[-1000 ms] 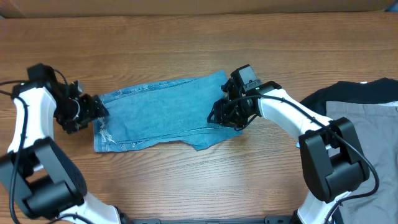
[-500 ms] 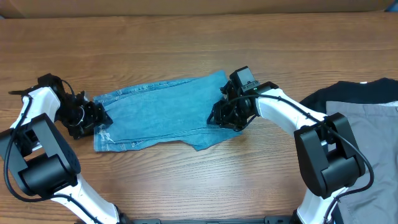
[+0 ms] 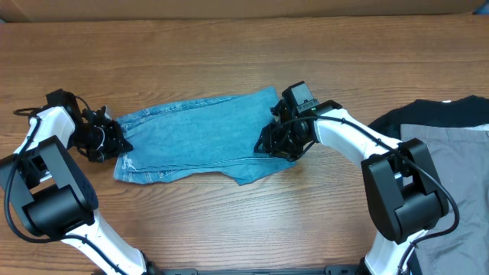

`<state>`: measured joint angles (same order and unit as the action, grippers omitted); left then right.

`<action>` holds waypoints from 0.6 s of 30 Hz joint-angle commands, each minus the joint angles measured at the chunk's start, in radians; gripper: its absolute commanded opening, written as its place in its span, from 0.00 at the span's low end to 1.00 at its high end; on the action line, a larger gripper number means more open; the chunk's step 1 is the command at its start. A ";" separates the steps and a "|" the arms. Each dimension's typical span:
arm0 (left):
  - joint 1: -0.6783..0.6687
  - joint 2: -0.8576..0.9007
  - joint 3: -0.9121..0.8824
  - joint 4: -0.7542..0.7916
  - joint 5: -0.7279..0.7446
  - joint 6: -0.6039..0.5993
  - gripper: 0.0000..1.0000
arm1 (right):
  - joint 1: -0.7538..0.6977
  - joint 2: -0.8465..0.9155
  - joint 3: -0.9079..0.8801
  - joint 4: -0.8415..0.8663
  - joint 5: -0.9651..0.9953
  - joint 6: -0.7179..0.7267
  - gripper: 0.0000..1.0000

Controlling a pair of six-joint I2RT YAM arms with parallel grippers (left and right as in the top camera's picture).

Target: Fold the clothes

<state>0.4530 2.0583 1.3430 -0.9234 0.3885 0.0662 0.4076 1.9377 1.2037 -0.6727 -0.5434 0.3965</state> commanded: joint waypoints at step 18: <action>-0.026 -0.249 0.470 -0.518 -0.298 -0.021 0.04 | 0.001 -0.132 0.040 -0.110 -0.087 -0.037 0.43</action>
<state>0.4408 1.9160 1.6962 -1.3930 0.2012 0.0589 0.4076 1.9171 1.2045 -0.7753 -0.6086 0.3828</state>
